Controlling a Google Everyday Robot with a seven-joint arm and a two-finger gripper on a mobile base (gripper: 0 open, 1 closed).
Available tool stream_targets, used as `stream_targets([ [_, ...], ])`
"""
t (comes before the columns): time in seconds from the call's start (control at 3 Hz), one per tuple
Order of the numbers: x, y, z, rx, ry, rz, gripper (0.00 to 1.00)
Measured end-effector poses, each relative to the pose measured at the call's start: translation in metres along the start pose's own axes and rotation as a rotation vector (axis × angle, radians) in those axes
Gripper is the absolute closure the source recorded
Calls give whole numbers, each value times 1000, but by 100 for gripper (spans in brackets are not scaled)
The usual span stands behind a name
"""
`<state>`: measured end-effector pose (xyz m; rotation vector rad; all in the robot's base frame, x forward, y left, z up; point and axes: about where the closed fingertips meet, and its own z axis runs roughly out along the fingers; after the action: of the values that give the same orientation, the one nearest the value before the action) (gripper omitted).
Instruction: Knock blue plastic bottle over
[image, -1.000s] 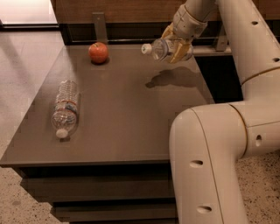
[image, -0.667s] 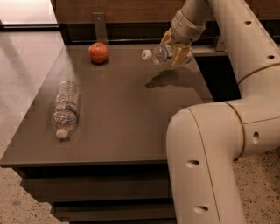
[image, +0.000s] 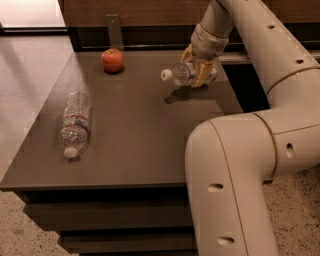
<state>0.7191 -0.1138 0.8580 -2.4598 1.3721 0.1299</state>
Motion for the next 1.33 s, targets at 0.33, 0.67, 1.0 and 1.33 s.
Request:
stream_targets([
  [0.33, -4, 9, 12, -46, -10, -1, 83],
  [0.67, -5, 16, 19, -74, -16, 5, 59],
  [1.0, -7, 21, 23, -94, -20, 6, 36],
  [1.33, -9, 25, 25, -106, -25, 6, 12],
])
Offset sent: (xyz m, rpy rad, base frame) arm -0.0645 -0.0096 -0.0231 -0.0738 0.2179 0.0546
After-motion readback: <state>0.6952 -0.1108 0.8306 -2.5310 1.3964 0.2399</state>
